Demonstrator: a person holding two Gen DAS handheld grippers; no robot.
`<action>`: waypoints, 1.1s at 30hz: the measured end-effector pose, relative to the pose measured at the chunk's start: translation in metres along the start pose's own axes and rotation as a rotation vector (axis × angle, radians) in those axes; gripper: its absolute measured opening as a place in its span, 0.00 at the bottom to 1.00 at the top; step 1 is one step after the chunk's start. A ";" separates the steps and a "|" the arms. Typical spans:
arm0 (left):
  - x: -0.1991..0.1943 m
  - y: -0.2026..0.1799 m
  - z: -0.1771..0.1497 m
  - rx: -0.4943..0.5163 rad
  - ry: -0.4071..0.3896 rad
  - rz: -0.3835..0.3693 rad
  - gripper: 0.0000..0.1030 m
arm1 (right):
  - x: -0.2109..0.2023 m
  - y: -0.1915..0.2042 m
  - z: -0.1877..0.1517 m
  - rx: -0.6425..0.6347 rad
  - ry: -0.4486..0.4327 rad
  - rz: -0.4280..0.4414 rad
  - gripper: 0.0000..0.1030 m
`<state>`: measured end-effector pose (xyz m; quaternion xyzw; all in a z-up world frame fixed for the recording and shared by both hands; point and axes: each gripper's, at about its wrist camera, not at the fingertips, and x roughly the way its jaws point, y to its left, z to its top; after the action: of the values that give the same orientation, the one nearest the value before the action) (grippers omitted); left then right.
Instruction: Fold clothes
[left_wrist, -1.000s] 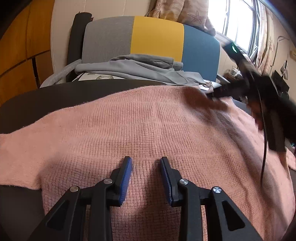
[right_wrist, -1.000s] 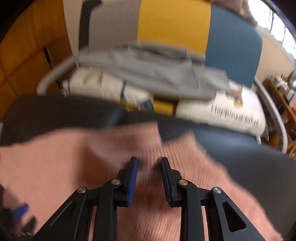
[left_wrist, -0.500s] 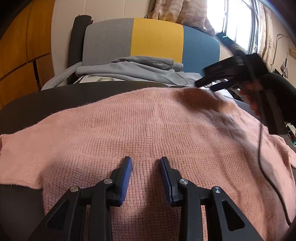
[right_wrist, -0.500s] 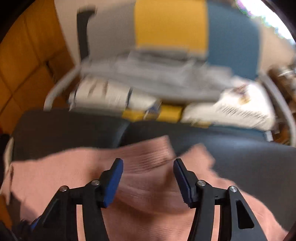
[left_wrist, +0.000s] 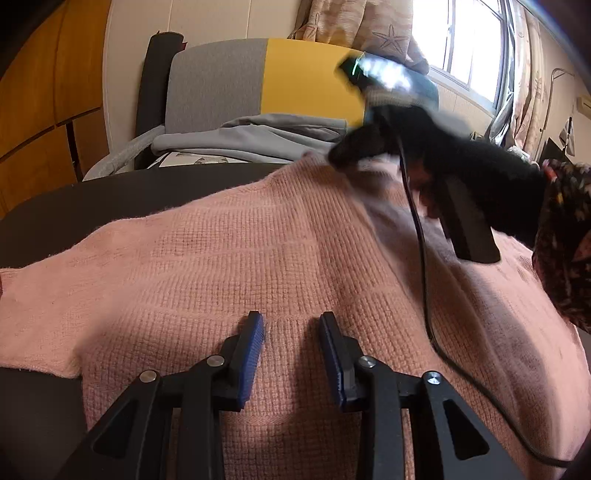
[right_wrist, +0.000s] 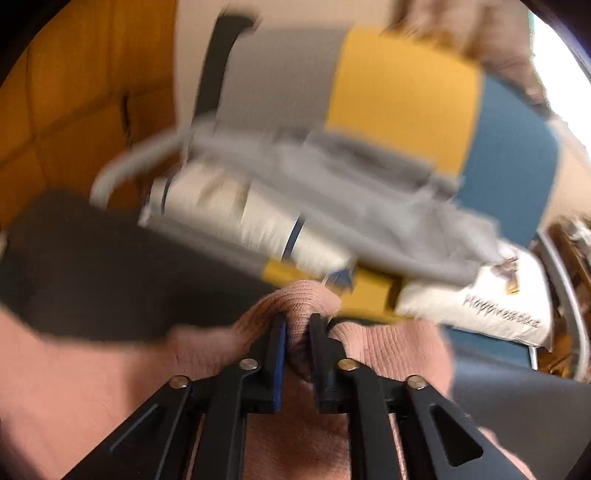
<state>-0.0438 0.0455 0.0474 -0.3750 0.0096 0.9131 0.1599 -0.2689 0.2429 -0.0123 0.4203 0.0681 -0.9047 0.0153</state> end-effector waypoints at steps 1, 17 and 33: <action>0.000 0.000 0.000 -0.002 0.000 -0.002 0.31 | 0.002 -0.003 -0.005 -0.001 0.013 0.018 0.20; -0.006 -0.004 0.000 0.020 0.023 0.041 0.31 | -0.061 -0.158 -0.116 0.383 -0.016 -0.203 0.39; 0.078 -0.034 0.077 -0.033 0.095 -0.144 0.31 | -0.090 -0.144 -0.099 0.365 -0.102 0.019 0.56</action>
<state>-0.1384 0.1103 0.0523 -0.4200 -0.0248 0.8806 0.2182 -0.1475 0.3963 0.0093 0.3704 -0.1021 -0.9219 -0.0495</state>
